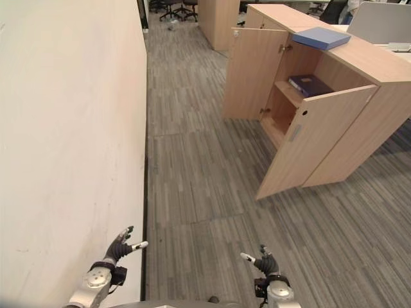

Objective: Put the empty folder in the office cabinet

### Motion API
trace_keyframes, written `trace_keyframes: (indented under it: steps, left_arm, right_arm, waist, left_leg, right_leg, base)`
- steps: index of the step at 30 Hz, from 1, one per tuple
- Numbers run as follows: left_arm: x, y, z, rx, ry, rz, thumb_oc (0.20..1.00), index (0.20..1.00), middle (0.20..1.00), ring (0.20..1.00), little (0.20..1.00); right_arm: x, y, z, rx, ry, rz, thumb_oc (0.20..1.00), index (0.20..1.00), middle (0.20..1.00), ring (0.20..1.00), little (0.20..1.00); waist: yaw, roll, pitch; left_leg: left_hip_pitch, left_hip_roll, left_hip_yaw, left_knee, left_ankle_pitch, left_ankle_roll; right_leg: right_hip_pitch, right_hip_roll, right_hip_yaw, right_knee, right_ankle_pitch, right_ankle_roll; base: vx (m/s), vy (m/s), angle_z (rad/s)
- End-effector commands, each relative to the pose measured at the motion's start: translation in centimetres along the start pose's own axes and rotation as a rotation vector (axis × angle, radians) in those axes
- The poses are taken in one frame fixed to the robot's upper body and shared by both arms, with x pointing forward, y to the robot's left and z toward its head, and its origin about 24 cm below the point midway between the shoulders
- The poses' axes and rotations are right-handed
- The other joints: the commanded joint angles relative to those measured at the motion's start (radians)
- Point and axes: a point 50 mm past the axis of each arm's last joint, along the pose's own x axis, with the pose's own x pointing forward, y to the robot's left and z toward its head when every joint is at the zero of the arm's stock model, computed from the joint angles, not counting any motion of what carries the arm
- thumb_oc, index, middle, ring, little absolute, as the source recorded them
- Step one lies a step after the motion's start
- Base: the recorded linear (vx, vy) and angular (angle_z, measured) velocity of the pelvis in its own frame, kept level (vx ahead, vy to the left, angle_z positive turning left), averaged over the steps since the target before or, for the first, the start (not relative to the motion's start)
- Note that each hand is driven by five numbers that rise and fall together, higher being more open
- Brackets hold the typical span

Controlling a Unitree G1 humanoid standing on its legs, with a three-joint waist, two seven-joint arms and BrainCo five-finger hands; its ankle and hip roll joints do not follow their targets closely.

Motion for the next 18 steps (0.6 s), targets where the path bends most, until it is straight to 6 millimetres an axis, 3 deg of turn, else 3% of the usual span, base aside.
trace_keyframes:
  steps: [1,7,18]
  left_arm:
    - [0.9,-0.8,1.7,-0.001,-0.060,-0.018,1.000,1.000,1.000,1.000,1.000]
    - [1.0,-0.8,1.3,-0.011,-0.035,-0.009,1.000,1.000,1.000,1.000,1.000]
    - [1.4,-0.5,1.4,-0.023,-0.023,0.000,1.000,1.000,1.000,1.000,1.000]
  right_arm:
    - [0.6,-0.5,1.7,-0.021,-0.052,-0.011,1.000,1.000,1.000,1.000,1.000]
    - [0.6,-0.9,0.9,-0.020,-0.014,-0.021,1.000,1.000,1.000,1.000,1.000]
    - [0.8,-1.5,2.1,-0.020,-0.063,-0.022,1.000,1.000,1.000,1.000,1.000]
  waist:
    - [-0.017,-0.008,0.016]
    - [-0.024,-0.004,0.027]
    - [-0.031,-0.019,0.054]
  left_leg:
    - [0.011,0.051,0.043,0.013,-0.033,-0.058]
    - [0.013,0.065,0.039,0.020,-0.028,-0.064]
    - [-0.046,0.114,0.042,0.184,-0.046,-0.092]
  right_leg:
    - [0.033,-0.078,-0.013,0.028,-0.080,0.124]
    - [0.017,-0.063,-0.011,0.064,-0.099,0.113]
    - [-0.010,-0.026,0.002,0.161,-0.163,0.081]
  base:
    - [0.00,-0.059,0.02]
    - [0.00,-0.063,0.03]
    - [0.02,-0.095,0.00]
